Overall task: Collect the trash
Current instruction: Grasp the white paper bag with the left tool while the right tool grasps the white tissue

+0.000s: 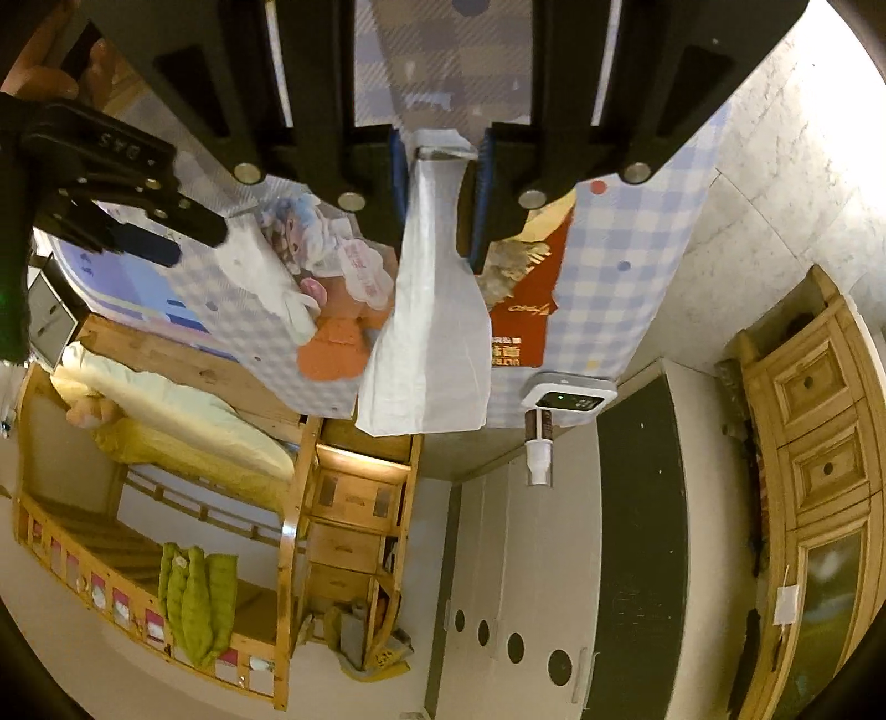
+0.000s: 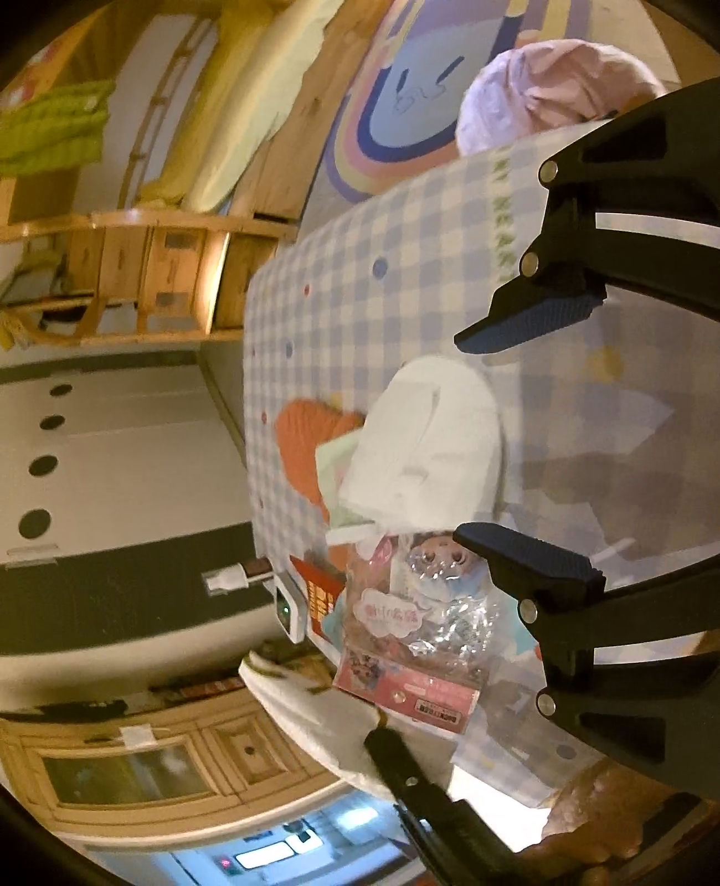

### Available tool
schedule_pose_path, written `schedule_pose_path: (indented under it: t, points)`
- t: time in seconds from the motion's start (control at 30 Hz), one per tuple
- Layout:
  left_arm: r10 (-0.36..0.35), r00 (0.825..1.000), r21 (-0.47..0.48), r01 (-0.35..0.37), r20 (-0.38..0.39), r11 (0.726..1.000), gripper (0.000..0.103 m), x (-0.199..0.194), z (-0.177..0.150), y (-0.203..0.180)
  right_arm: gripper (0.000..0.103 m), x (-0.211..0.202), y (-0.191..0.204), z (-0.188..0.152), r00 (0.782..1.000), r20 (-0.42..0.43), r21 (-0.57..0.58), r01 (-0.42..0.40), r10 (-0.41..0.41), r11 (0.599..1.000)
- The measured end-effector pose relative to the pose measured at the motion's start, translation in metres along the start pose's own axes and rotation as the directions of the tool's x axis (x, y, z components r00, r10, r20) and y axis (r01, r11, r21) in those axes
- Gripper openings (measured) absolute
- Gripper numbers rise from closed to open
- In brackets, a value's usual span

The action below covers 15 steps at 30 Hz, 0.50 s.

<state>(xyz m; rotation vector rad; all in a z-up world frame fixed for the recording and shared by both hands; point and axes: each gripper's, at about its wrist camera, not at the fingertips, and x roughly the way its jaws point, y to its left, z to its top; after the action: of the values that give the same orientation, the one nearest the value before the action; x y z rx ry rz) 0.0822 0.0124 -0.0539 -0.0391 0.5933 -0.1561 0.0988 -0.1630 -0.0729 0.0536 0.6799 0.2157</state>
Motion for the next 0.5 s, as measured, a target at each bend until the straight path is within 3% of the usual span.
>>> schedule_pose_path:
  t: [0.3, 0.4, 0.47, 0.5]
  points:
    - [-0.011, 1.0, 0.031, 0.012, -0.019, 0.999, 0.017, 0.012, -0.005, -0.011, 0.052, 0.02, 0.021, 0.005, 1.0, -0.028, -0.088, -0.01, 0.007, 0.996]
    - [-0.013, 1.0, 0.035, 0.014, -0.025, 0.999, 0.017, 0.014, -0.005, -0.012, 0.035, 0.026, 0.026, 0.003, 0.999, -0.039, -0.124, 0.026, -0.031, 0.992]
    - [-0.008, 1.0, 0.042, 0.009, -0.024, 0.999, 0.017, 0.014, -0.006, -0.013, 0.016, 0.021, 0.025, 0.002, 0.999, -0.009, -0.133, 0.048, -0.05, 0.99]
    - [-0.008, 1.0, 0.043, 0.009, -0.024, 0.999, 0.017, 0.014, -0.007, -0.013, 0.011, 0.015, 0.023, 0.003, 0.999, 0.013, -0.124, 0.045, -0.044, 0.991]
